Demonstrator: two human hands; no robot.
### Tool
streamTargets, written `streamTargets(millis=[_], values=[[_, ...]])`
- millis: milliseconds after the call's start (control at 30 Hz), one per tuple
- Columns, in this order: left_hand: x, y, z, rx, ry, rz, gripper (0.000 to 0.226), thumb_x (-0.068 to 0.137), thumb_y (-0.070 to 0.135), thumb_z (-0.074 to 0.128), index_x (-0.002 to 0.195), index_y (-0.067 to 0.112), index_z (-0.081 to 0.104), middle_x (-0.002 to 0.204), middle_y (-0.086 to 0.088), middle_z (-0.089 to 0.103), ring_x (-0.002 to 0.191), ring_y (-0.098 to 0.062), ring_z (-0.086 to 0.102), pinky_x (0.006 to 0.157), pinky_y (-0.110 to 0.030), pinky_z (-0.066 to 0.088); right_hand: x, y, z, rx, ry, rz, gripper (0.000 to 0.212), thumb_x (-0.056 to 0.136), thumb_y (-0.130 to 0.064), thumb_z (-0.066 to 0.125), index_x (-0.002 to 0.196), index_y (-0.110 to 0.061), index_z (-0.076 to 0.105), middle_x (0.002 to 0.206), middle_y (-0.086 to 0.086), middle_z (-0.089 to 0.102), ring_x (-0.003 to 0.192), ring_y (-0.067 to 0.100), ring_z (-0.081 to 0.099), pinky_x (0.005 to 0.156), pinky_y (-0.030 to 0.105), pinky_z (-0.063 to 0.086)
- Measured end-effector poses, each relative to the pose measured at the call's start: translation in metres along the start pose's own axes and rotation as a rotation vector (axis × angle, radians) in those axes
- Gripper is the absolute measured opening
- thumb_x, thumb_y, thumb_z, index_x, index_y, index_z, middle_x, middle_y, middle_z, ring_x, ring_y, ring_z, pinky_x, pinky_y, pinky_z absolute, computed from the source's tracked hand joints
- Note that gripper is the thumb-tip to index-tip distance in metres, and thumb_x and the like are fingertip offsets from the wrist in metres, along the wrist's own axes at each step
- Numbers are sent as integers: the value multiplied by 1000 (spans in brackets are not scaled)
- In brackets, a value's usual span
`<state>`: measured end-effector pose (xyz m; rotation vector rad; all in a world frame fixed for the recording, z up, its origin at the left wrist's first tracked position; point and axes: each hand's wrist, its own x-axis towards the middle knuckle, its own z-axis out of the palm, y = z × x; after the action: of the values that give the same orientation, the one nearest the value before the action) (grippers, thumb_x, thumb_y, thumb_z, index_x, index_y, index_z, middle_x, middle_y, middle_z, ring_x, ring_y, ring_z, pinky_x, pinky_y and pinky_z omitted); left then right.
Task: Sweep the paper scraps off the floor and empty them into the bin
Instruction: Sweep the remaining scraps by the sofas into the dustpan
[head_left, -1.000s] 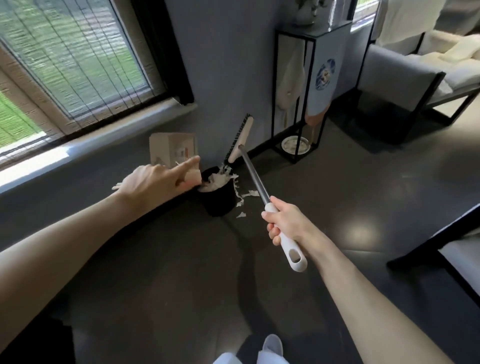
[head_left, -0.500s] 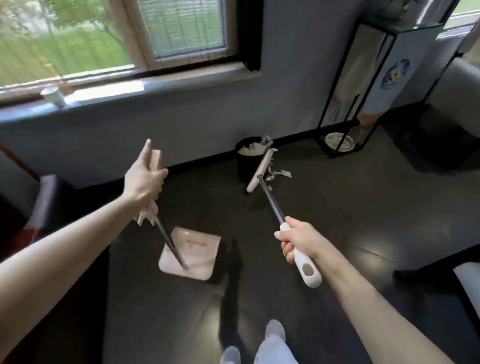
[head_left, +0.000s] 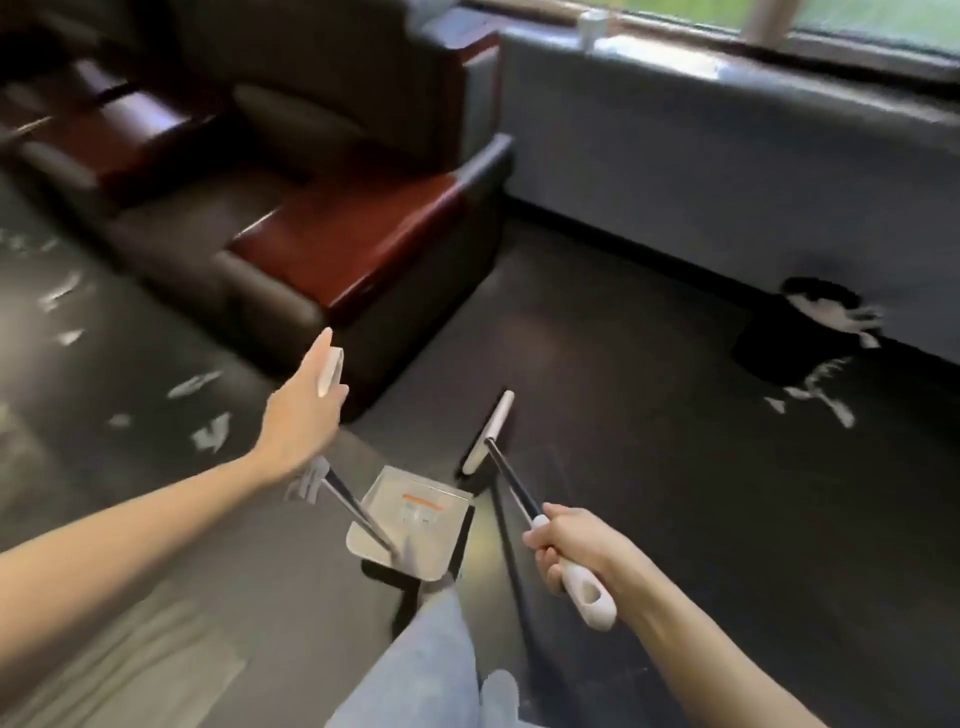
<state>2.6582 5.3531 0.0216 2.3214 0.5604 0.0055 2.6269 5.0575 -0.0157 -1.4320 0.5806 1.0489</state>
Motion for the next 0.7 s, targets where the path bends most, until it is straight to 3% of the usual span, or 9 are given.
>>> streamTargets(millis=[67, 133, 267, 400, 467, 533, 600, 667, 700], values=[[-50, -44, -38, -1, 86, -74, 67, 98, 14, 49, 153, 34, 19, 139, -4, 54, 108, -41, 59, 98, -47, 45, -7, 16, 50, -144, -115, 34, 23, 92, 5, 48, 97, -17, 47, 46, -2, 43, 34, 4, 38, 33, 16, 35], [-99, -91, -80, -12, 182, -169, 66, 98, 14, 49, 153, 34, 19, 139, -7, 54, 109, -43, 58, 98, -46, 45, -18, 32, 105, -282, -223, 60, 19, 93, 4, 47, 104, -11, 50, 49, -1, 43, 33, 4, 38, 33, 16, 35], [-210, -188, -163, -39, 388, -375, 65, 97, 15, 52, 152, 35, 23, 139, -11, 54, 110, -45, 56, 95, -46, 45, -44, 80, 223, -480, -401, 53, 42, 95, 4, 44, 135, -7, 41, 56, 2, 41, 33, 3, 38, 34, 13, 35], [-343, -289, -236, -103, 638, -555, 64, 97, 12, 53, 152, 32, 27, 145, -10, 48, 124, -36, 50, 95, -32, 40, -71, 156, 348, -665, -554, -16, 50, 95, 4, 44, 141, -11, 36, 58, 3, 38, 33, 4, 35, 33, 13, 34], [-413, -342, -271, -125, 759, -655, 65, 96, 14, 53, 151, 36, 27, 137, -16, 55, 112, -41, 57, 86, -36, 47, -82, 204, 410, -729, -634, -45, 47, 95, 6, 42, 138, -10, 37, 54, 3, 38, 32, 5, 34, 34, 13, 33], [-484, -395, -304, -192, 871, -714, 65, 95, 15, 53, 149, 40, 27, 122, -21, 62, 85, -39, 64, 69, -39, 53, -90, 254, 470, -785, -686, -61, 49, 94, 7, 41, 138, -16, 40, 47, 0, 42, 31, 6, 35, 34, 13, 32], [-548, -445, -333, -277, 991, -725, 65, 95, 12, 52, 148, 41, 29, 94, -19, 66, 49, -18, 54, 43, -23, 44, -101, 302, 530, -877, -734, -103, 53, 94, 7, 42, 139, -20, 40, 51, 1, 45, 33, 7, 37, 34, 15, 33], [-606, -489, -358, -328, 1081, -728, 65, 95, 10, 52, 148, 40, 30, 73, -8, 58, 35, -4, 40, 34, -16, 34, -116, 342, 589, -990, -762, -157, 54, 94, 5, 44, 140, -23, 39, 63, 4, 47, 36, 7, 41, 34, 18, 37], [-631, -509, -370, -323, 1106, -733, 65, 95, 10, 53, 147, 41, 31, 72, -3, 57, 35, -2, 40, 34, -15, 35, -126, 360, 619, -1011, -770, -166, 53, 94, 5, 45, 139, -23, 39, 65, 4, 48, 37, 6, 42, 34, 18, 38]])
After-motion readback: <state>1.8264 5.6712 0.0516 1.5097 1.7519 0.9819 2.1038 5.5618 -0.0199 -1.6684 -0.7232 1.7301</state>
